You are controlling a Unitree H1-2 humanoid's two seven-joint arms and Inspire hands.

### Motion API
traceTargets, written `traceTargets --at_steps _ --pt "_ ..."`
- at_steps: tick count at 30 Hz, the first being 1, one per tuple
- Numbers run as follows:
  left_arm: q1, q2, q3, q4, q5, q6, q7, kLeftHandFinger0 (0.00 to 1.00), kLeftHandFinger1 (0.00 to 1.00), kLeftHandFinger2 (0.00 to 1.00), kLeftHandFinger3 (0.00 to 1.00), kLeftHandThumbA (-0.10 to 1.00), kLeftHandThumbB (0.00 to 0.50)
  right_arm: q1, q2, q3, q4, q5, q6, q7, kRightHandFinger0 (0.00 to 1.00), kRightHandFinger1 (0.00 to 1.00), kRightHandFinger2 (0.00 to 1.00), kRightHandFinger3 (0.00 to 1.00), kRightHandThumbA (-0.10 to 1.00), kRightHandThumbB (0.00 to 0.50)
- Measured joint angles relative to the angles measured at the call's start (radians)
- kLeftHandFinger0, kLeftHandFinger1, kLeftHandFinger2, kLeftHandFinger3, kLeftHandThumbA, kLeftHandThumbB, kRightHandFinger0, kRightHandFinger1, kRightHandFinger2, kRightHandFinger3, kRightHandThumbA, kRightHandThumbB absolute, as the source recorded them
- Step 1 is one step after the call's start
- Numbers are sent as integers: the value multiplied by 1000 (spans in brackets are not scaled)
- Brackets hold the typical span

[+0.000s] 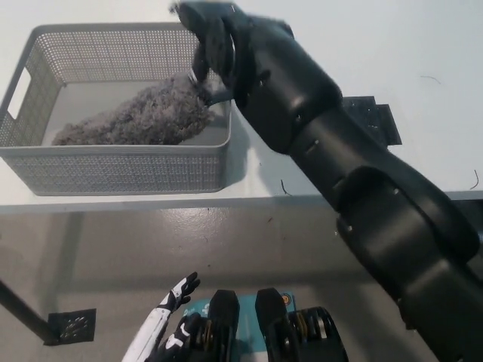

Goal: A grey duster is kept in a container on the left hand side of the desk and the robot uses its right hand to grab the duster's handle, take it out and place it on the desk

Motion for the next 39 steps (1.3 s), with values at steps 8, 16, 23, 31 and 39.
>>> traceTargets --at_steps 8,16,23,31,39 --pt "-4 2 1 0 -1 2 -16 1000 1000 1000 1000 911 204 65 -74 45 -3 18 1 43 1000 1000 1000 1000 941 500" --pt "-4 2 1 0 0 2 -18 1000 1000 1000 1000 914 182 62 -145 132 -97 12 37 144 1000 1000 1000 1000 796 500" --pt "4 2 1 1 0 2 -19 1000 1000 1000 1000 914 194 61 -153 155 -106 -2 91 216 1000 1000 1000 1000 694 500" --pt "9 2 1 1 0 2 -19 1000 1000 1000 1000 925 207 59 -150 152 -85 -9 121 267 1000 1000 1000 1000 714 500" --pt "10 4 1 0 0 5 -20 1000 1000 1000 1000 917 198 61 -144 119 -85 25 128 266 1000 1000 1000 1000 715 500"
